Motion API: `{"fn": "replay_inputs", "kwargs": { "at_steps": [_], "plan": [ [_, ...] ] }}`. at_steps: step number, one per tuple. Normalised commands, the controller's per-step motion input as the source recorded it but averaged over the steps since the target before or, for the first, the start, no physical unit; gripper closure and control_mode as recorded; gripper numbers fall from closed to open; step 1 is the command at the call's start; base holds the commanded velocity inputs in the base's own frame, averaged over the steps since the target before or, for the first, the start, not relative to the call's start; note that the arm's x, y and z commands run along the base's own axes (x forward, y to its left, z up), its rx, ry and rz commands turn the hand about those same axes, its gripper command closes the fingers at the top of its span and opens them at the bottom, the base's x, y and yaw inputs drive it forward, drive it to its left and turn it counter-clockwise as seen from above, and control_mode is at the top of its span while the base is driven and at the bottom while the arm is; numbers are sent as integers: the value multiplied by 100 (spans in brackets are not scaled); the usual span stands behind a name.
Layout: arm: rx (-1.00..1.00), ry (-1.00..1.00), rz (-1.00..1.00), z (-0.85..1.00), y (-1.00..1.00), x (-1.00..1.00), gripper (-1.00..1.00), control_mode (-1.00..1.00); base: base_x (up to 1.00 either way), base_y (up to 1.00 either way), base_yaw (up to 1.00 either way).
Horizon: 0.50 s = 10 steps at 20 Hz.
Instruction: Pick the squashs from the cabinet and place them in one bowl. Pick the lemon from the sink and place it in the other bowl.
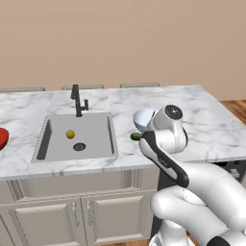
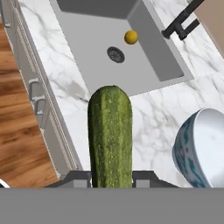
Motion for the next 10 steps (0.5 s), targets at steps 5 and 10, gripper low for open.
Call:
{"fn": "replay_inputs", "kwargs": {
  "at_steps": [5, 10],
  "plan": [
    [0, -2, 1, 9, 0, 2, 100, -100, 0, 0, 0],
    [0, -6, 0, 47, 0, 0, 100, -100, 0, 0, 0]
  ]
}}
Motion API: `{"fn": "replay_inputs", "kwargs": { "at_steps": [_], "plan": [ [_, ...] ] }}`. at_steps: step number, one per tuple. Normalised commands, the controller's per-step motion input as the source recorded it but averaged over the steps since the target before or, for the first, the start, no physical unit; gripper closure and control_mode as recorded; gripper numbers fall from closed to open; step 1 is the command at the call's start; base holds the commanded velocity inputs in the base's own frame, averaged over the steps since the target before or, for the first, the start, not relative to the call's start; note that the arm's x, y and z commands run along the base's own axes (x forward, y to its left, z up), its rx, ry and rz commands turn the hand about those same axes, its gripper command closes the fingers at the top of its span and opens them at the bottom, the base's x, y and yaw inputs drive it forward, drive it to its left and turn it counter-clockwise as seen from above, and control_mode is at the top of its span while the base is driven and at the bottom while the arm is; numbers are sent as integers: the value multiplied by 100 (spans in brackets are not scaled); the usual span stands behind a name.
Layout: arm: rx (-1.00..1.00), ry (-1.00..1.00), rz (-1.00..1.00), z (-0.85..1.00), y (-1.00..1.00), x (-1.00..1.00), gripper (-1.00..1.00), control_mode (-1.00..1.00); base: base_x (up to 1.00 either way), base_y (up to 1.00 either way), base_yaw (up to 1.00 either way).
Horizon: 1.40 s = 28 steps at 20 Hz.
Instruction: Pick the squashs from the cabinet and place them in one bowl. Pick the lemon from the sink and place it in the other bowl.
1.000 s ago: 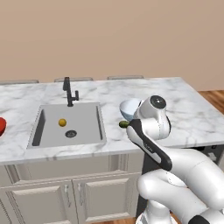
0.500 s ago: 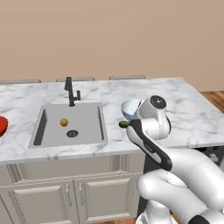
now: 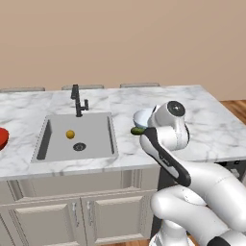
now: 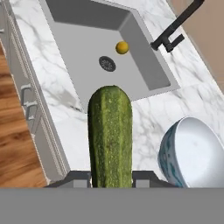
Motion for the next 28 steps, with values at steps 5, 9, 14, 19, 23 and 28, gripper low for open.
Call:
{"fn": "replay_inputs", "kwargs": {
  "at_steps": [5, 9, 14, 19, 23, 28],
  "plan": [
    [0, -5, 0, 51, -4, 0, 100, -100, 0, 0, 0],
    [0, -4, 0, 45, -14, 3, 100, -100, 0, 0, 0],
    [0, 0, 0, 9, -35, 29, 100, -100, 0, 0, 0],
    [0, 0, 0, 0, -38, 38, 100, -100, 0, 0, 0],
    [0, 0, 0, 6, -32, 22, 100, -100, 0, 0, 0],
    [0, 0, 0, 3, -25, 17, 100, -100, 0, 0, 0]
  ]
}}
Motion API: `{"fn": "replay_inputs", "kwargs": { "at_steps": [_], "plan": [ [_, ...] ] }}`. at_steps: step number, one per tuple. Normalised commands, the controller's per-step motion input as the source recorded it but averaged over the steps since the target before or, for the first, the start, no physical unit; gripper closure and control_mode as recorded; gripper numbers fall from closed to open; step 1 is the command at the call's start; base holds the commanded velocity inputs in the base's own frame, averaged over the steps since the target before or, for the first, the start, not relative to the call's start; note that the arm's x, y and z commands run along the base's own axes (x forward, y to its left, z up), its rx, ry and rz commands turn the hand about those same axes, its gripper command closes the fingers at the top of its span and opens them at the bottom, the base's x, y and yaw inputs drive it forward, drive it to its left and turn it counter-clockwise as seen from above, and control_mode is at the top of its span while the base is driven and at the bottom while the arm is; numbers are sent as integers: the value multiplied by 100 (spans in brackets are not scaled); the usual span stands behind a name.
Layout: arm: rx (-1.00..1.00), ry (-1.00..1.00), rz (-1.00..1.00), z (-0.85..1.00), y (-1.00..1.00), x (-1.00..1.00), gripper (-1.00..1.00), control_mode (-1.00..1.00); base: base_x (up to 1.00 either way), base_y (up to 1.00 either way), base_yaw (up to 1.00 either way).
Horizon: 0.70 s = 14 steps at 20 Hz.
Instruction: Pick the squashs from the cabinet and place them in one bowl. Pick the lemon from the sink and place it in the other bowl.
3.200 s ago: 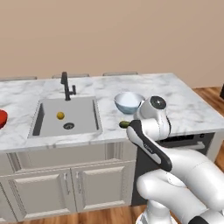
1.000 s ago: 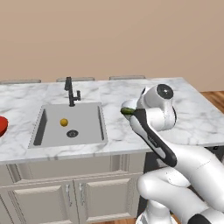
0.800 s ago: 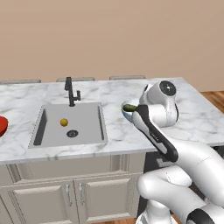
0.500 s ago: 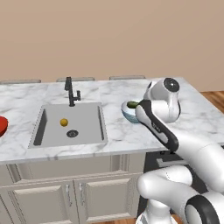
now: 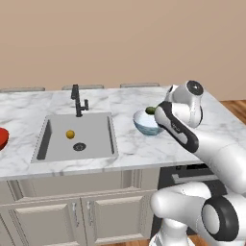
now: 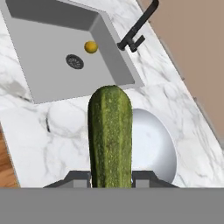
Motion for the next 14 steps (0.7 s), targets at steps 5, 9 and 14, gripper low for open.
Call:
{"fn": "replay_inputs", "kwargs": {
  "at_steps": [5, 9, 14],
  "plan": [
    [-4, 1, 0, -5, -22, 35, 100, -100, 0, 0, 0],
    [-5, 7, 0, -29, -14, 58, 100, -100, 0, 0, 0],
    [-1, 6, 1, -38, -14, 51, 100, -100, 0, 0, 0]
  ]
}}
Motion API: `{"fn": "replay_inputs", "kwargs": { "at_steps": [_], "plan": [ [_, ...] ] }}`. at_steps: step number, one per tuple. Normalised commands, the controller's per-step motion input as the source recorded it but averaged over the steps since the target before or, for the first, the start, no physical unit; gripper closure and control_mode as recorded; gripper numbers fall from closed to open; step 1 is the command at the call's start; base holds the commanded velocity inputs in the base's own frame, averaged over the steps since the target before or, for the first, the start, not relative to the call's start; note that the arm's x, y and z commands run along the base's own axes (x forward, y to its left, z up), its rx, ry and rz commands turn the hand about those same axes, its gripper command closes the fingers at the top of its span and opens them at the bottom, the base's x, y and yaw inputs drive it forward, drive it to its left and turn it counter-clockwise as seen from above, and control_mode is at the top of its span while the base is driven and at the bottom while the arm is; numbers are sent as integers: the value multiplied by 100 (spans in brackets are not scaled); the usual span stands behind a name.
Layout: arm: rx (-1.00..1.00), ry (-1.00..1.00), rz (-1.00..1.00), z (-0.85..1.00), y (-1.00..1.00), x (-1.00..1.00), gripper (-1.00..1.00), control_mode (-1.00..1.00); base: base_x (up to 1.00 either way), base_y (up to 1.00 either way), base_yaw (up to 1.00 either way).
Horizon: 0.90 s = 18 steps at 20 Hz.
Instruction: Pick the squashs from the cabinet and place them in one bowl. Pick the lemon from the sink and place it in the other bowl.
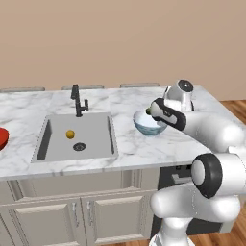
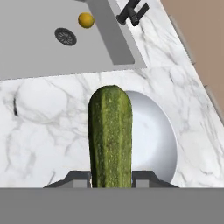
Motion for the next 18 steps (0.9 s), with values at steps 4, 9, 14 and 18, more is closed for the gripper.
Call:
{"fn": "replay_inputs", "kwargs": {
  "at_steps": [4, 9, 14, 18],
  "plan": [
    [0, 1, 5, -25, -15, 29, 100, -100, 0, 0, 0],
    [0, 0, 8, -25, -9, 21, 100, -100, 0, 0, 0],
    [0, 1, 10, -38, 0, 18, 100, -100, 0, 0, 0],
    [0, 2, 10, -42, 0, 17, 100, -100, 0, 0, 0]
  ]
}}
